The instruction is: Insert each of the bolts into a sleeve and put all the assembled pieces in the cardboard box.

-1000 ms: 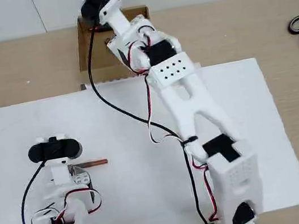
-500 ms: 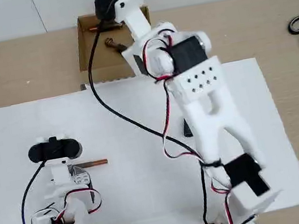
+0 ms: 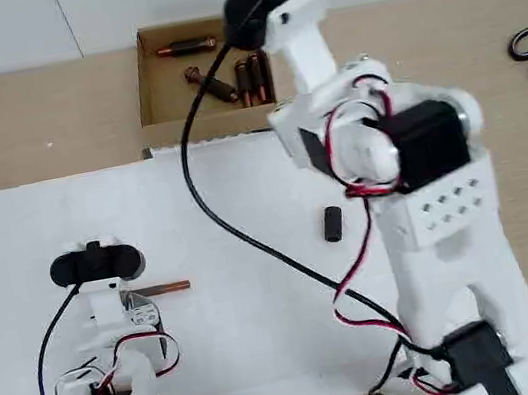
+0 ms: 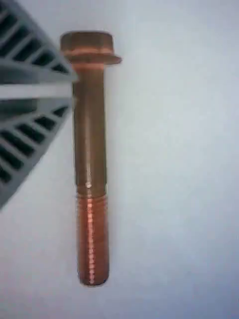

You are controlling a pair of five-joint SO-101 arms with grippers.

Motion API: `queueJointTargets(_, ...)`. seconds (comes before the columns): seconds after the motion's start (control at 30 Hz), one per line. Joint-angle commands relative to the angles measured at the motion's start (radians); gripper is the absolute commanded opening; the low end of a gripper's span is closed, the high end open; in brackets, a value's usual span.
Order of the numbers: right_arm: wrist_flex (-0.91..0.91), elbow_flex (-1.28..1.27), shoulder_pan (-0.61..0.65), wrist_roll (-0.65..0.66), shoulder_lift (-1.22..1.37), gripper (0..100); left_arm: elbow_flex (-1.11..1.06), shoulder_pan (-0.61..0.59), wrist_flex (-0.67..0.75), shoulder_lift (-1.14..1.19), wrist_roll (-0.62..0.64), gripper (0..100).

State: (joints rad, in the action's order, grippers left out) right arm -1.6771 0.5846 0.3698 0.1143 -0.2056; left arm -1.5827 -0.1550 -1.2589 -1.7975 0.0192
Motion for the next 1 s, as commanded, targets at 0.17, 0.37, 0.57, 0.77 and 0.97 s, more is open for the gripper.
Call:
queueJointTargets(0.17, -0.002, -0.302, -0.09, -0.048, -0.263, 0.4, 0.005, -0.008, 0.025, -0.008, 0.006, 1)
queueJointTargets(0.37, 0.038, -0.64, -0.09, -0.235, -0.394, 0.5, 0.005, -0.008, 0.025, -0.008, 0.006, 1)
queueJointTargets(0.57, 0.116, -0.905, -0.088, -0.433, -0.414, 0.5, 0.005, -0.009, 0.025, -0.008, 0.006, 1)
queueJointTargets(0.77, 0.305, -1.105, -0.084, -0.474, -0.401, 5.7, 0.005, -0.009, 0.025, -0.008, 0.006, 1)
queueJointTargets(0.97, 0.496, -1.26, -0.082, -0.457, -0.4, 21.2, 0.005, -0.009, 0.025, -0.008, 0.006, 1)
